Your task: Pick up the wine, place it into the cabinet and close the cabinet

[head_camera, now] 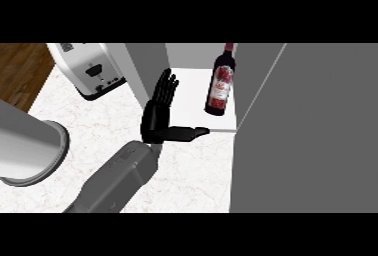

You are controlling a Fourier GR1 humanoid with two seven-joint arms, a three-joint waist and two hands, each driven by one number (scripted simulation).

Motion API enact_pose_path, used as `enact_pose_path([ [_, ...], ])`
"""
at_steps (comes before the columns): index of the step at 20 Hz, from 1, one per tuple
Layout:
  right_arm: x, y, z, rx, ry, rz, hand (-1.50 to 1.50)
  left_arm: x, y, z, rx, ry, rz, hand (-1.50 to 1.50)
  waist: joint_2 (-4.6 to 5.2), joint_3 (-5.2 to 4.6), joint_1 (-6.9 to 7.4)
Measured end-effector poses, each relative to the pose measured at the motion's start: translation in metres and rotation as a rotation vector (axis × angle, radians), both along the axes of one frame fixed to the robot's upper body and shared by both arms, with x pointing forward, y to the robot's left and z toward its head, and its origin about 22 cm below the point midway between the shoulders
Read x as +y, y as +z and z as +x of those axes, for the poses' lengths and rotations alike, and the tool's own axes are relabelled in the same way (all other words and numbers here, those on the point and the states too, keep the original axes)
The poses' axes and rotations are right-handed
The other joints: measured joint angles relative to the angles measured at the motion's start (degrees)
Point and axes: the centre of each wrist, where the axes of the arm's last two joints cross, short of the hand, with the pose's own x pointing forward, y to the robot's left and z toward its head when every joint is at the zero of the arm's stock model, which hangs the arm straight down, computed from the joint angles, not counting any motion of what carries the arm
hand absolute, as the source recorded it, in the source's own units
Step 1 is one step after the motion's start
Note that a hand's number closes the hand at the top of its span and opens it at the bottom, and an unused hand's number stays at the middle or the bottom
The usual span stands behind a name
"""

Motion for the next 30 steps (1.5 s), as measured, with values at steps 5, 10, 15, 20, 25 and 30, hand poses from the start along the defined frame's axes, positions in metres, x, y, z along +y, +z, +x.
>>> enact_pose_path([
  [5, 0.002, 0.004, -0.001, -0.006, 0.004, 0.005, -1.5, 0.01, 0.026, -0.034, -0.018, -0.054, 0.011, -1.5, 0.01, 0.08, -0.08],
  [10, 0.004, 0.007, 0.006, -0.016, 0.006, 0.013, -1.5, 0.024, 0.051, -0.077, -0.03, -0.07, 0.005, -1.5, 0.19, 0.1, -0.34],
  [15, 0.003, 0.01, 0.005, -0.025, 0.023, -0.017, 1.5, 0.037, 0.075, -0.11, -0.041, -0.068, -0.013, -1.5, 0.34, 0.08, -0.84],
  [20, 0.004, 0.014, 0.001, -0.016, 0.107, -0.13, 1.5, 0.053, 0.08, -0.145, -0.041, -0.038, -0.013, -1.5, 0.35, 0.08, -0.82],
  [25, 0.009, 0.014, -0.007, 0.01, 0.262, -0.245, 1.5, 0.08, 0.086, -0.166, -0.048, 0.023, 0.009, -1.5, 0.34, 0.06, -0.64],
  [30, 0.023, 0.013, -0.014, 0.087, 0.372, -0.242, 1.5, 0.108, 0.099, -0.185, -0.055, 0.083, 0.02, -1.5, 0.41, 0.04, -0.49],
])
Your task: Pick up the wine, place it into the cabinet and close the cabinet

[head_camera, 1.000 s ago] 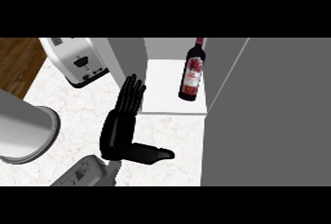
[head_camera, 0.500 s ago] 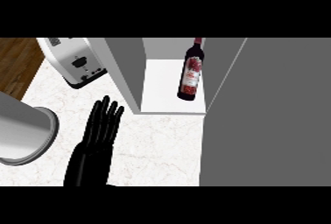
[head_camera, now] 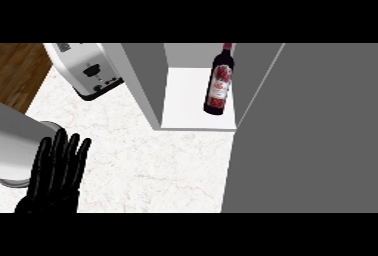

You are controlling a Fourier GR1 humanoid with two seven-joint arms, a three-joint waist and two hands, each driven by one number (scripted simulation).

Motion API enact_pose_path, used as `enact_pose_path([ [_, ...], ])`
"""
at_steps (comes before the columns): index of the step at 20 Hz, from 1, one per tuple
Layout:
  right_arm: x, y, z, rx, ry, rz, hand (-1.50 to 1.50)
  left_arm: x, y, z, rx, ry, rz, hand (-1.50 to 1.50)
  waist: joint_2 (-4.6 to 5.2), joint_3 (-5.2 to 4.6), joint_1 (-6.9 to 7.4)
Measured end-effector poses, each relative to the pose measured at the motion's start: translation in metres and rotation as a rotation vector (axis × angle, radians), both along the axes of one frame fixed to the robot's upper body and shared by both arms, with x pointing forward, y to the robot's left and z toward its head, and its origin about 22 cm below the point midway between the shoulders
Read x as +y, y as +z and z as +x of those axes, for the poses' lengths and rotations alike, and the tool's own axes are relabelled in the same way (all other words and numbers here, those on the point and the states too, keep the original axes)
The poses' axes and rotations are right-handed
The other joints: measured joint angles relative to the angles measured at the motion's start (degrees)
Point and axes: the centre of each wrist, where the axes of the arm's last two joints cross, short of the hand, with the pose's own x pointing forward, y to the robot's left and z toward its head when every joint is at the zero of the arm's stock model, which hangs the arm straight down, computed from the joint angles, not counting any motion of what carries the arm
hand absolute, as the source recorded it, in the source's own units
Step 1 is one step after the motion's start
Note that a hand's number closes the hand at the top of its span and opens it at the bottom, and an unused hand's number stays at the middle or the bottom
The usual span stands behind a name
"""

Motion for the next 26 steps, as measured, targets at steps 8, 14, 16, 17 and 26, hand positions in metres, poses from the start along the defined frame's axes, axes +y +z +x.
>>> enact_pose_path([
  [8, 0.043, -0.003, -0.011, 0.112, 0.136, 0.062, 1.5, 0.047, 0.01, -0.028, -0.01, 0.059, -0.012, -1.5, -0.01, 0.0, 0.24],
  [14, 0.085, 0.015, -0.023, 0.058, 0.169, 0.07, 1.5, 0.082, 0.012, -0.042, -0.006, 0.076, -0.001, -1.5, -0.27, -0.11, 0.43],
  [16, 0.098, 0.02, -0.024, 0.029, 0.165, 0.059, 1.5, 0.096, 0.014, -0.046, -0.014, 0.077, 0.004, -1.5, -0.32, -0.13, 0.69],
  [17, 0.105, 0.021, -0.024, 0.013, 0.164, 0.051, 1.5, 0.101, 0.015, -0.049, -0.015, 0.078, 0.005, -1.5, -0.34, -0.13, 0.77],
  [26, 0.166, 0.031, 0.004, -0.075, 0.105, -0.001, 1.5, 0.133, 0.023, -0.065, -0.032, 0.045, 0.011, -1.5, -0.11, -0.09, 1.19],
])
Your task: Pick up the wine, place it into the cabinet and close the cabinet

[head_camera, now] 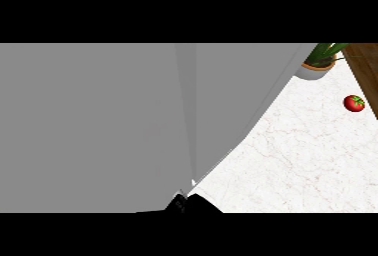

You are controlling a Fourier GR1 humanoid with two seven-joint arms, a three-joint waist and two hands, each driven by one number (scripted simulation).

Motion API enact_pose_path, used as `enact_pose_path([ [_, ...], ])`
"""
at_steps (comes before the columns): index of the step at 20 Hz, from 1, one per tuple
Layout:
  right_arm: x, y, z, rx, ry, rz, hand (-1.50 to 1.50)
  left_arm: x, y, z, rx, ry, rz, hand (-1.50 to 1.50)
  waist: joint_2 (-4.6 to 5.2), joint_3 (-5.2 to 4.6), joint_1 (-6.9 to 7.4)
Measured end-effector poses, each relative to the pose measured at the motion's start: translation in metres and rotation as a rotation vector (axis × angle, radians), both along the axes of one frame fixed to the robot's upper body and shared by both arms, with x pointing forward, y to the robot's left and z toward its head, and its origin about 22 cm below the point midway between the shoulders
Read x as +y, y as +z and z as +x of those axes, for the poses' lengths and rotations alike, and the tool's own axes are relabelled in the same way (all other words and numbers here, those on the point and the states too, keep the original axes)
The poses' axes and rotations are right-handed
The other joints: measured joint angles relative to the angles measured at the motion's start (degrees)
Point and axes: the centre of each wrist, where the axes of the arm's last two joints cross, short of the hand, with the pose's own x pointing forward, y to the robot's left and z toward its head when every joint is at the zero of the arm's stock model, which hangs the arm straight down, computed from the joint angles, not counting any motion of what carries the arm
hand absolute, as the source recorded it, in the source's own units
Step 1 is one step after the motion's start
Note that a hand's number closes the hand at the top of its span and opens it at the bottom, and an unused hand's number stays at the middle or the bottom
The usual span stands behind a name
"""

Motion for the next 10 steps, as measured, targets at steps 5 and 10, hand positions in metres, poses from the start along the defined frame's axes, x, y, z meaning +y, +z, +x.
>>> enact_pose_path([
  [5, 0.027, 0.012, 0.035, -0.022, -0.058, -0.013, 1.5, 0.017, 0.011, 0.004, 0.003, -0.013, -0.002, -1.5, 0.2, 0.03, -0.01],
  [10, 0.041, 0.024, 0.077, -0.029, -0.111, -0.021, 1.5, 0.021, 0.016, 0.002, -0.003, -0.02, -0.007, -1.5, 0.3, 0.06, -0.14],
])
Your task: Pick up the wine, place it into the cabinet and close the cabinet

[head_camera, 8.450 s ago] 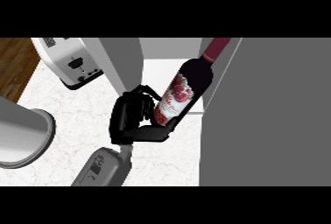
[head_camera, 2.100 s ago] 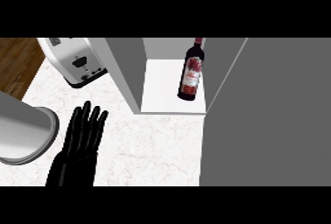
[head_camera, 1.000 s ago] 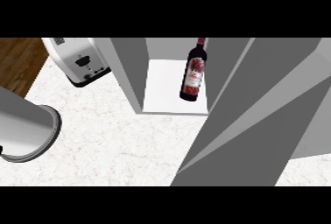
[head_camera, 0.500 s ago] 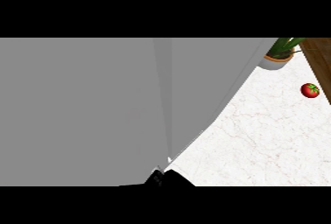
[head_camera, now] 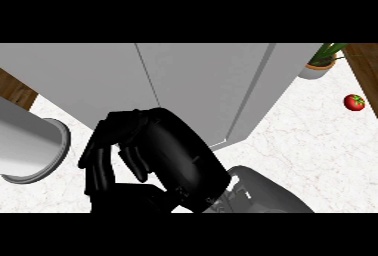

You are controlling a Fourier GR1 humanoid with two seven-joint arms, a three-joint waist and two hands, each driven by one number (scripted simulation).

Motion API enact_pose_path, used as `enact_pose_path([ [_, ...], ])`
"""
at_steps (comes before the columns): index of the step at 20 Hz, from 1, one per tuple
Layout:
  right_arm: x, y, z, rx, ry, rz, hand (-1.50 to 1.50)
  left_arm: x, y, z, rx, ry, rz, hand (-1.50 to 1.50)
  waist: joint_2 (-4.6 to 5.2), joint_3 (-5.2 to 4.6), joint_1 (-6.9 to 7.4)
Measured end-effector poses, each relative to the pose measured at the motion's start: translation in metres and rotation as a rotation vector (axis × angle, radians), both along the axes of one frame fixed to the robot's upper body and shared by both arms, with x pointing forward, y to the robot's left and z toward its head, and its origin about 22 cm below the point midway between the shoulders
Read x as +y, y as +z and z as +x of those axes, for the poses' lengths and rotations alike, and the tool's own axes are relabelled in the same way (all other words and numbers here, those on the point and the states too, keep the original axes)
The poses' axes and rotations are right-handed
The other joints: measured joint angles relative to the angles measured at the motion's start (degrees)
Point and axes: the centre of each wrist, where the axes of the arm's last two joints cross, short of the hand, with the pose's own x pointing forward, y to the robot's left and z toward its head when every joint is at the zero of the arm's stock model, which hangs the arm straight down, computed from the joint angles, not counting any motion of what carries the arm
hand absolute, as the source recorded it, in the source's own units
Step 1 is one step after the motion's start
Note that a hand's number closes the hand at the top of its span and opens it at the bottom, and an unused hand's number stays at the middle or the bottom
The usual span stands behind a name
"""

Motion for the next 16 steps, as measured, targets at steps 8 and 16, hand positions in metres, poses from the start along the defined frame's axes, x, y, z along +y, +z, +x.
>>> enact_pose_path([
  [8, 0.0, 0.003, 0.061, -0.048, -0.079, -0.026, 1.5, -0.006, 0.002, 0.005, 0.032, -0.032, 0.007, -1.5, 0.07, -0.09, -0.72],
  [16, -0.01, -0.005, 0.096, -0.056, -0.025, -0.028, 1.5, -0.025, -0.001, 0.022, 0.068, -0.07, -0.008, -1.5, -0.72, -0.5, -0.95],
])
